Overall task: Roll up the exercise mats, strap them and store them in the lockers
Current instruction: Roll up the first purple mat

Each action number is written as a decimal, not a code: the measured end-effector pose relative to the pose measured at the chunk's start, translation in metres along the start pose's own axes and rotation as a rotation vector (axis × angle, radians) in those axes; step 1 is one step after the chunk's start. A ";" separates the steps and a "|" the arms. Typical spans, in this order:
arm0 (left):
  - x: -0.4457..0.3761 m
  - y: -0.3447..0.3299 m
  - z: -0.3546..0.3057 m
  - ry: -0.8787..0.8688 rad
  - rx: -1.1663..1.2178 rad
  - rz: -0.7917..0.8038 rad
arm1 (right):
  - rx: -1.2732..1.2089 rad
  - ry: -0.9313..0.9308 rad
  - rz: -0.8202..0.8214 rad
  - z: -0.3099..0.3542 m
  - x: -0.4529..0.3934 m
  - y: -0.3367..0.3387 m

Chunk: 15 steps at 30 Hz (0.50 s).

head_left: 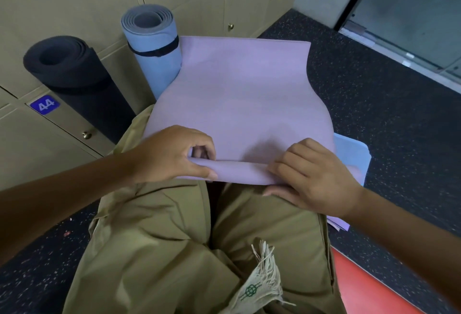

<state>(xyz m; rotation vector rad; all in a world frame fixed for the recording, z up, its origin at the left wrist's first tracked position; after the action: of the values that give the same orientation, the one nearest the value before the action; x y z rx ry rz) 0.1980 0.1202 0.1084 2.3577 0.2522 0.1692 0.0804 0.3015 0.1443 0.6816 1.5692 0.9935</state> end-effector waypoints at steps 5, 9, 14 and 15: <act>-0.004 0.002 0.004 0.006 0.041 0.012 | 0.089 -0.113 -0.038 0.007 0.005 -0.001; 0.000 0.007 -0.006 -0.130 -0.058 -0.076 | -0.005 -0.251 -0.027 -0.008 0.009 -0.007; 0.015 0.005 -0.021 -0.287 -0.337 -0.212 | -0.160 -0.385 0.026 -0.028 0.010 -0.015; 0.017 0.006 -0.020 -0.272 -0.367 -0.233 | -0.191 -0.409 0.040 -0.031 0.009 -0.017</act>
<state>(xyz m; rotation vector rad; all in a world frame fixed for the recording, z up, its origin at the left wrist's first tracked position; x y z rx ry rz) 0.2112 0.1336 0.1277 1.9418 0.3295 -0.2010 0.0497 0.2938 0.1265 0.7303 1.0945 0.9491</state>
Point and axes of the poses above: each hand's wrist, its own x-axis away from the middle knuckle, its own y-axis out of the back of the hand, z = x × y, the point moved 8 cm from there along -x, towards the middle knuckle, and after that the axes turned 3 degrees about -z, right-handed, at the moved point
